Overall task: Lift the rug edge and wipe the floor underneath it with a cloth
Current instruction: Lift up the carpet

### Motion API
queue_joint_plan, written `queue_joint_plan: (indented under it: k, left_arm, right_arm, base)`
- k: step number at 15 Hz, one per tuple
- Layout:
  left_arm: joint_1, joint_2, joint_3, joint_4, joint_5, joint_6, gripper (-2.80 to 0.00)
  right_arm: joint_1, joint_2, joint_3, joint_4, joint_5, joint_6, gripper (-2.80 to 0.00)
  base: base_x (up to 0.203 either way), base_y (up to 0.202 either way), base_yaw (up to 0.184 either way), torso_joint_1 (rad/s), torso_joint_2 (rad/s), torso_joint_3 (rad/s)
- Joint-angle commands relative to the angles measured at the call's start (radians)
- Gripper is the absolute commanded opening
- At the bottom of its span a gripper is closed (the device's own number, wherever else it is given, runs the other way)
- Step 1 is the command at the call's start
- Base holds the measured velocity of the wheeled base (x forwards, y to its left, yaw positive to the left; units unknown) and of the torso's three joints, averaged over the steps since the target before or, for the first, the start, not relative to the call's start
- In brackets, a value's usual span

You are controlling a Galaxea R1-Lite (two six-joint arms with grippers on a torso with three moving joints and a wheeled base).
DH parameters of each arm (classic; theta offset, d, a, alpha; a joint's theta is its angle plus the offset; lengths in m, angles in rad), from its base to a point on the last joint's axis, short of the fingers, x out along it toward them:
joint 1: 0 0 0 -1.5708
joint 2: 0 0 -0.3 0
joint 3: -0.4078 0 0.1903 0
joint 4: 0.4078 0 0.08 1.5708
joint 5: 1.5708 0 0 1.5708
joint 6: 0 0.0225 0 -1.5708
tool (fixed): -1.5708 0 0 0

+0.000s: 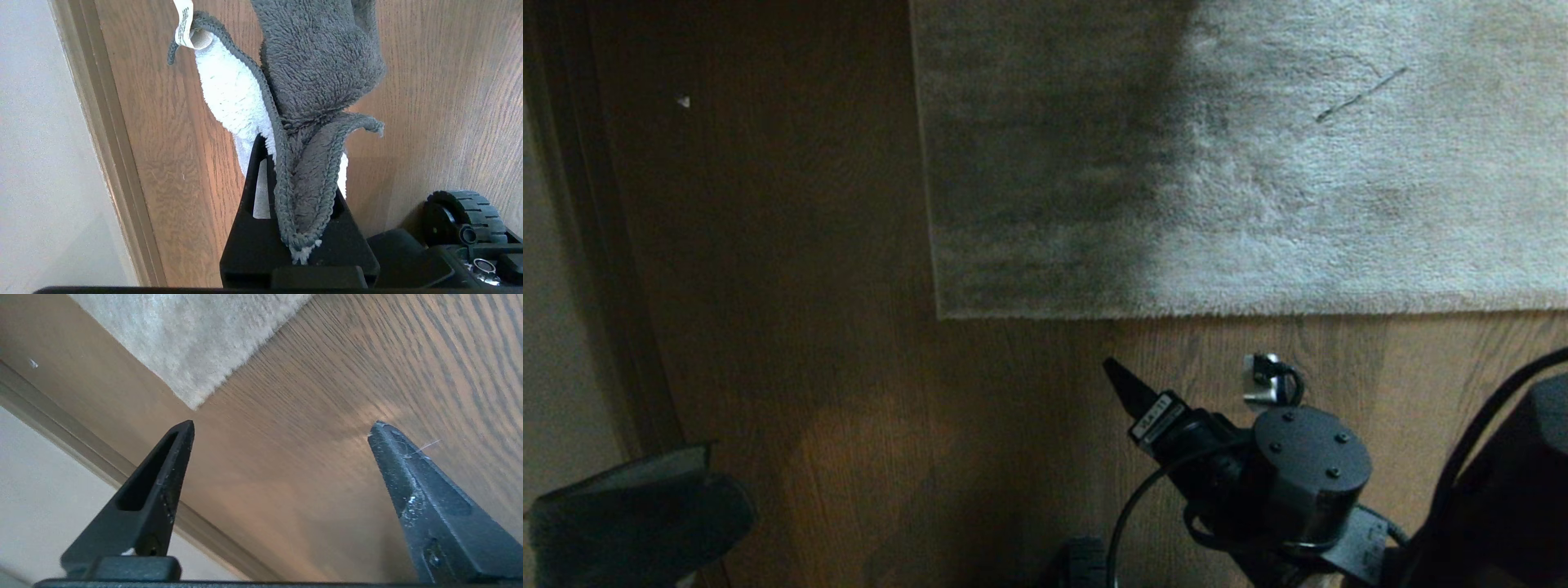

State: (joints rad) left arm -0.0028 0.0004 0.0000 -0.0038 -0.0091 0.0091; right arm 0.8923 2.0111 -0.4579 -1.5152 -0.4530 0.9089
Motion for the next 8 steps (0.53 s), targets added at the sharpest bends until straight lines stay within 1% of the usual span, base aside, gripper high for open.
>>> queue_joint_plan:
  k: [1,3,6,8]
  left_arm:
    - [0.000,0.000,0.000,-0.001,0.000,0.000,-2.80]
    - [0.000,0.000,0.000,-0.001,0.000,0.000,-2.80]
    - [0.000,0.000,0.000,-0.001,0.000,0.000,-2.80]
    - [0.000,0.000,0.000,-0.001,0.000,0.000,-2.80]
  right_arm:
    - [0.008,0.084,0.010,-0.054,-0.013,-0.039,0.00]
    - [0.008,0.086,-0.016,-0.055,-0.021,-0.056,0.00]
    - [0.005,0.105,-0.050,-0.055,-0.021,-0.146,0.00]
    - [0.004,0.111,-0.082,-0.055,-0.024,-0.188,0.00]
  base:
    - [0.000,0.000,0.000,0.000,0.00,0.000]
    - [0.000,0.000,0.000,0.000,0.00,0.000]
    - [0.000,0.000,0.000,0.000,0.00,0.000]
    - [0.000,0.000,0.000,0.000,0.00,0.000]
